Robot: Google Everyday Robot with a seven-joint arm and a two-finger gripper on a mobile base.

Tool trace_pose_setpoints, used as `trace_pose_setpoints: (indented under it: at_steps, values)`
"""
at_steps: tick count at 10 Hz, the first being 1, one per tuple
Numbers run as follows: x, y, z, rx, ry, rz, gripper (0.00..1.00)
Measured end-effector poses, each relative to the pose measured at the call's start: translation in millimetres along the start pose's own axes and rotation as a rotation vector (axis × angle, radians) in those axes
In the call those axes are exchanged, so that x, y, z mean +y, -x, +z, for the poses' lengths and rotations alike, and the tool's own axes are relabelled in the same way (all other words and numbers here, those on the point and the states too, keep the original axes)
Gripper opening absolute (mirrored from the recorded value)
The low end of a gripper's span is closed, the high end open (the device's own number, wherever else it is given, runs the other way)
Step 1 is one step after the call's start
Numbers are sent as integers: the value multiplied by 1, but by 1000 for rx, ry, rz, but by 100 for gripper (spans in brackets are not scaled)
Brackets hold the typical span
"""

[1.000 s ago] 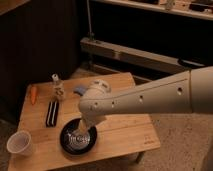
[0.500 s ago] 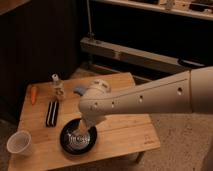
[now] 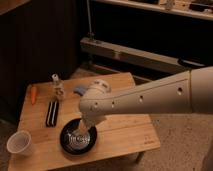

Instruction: Drag the ceramic bowl in a circle

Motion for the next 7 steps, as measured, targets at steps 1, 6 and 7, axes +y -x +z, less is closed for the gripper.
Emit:
trace_pose_setpoints:
  at_steps: [1, 6, 7]
  values:
    - [-2, 0, 3, 2, 25, 4, 77]
    - [-10, -6, 56, 32, 162, 27, 77]
    - [-8, -5, 58, 35, 162, 20, 77]
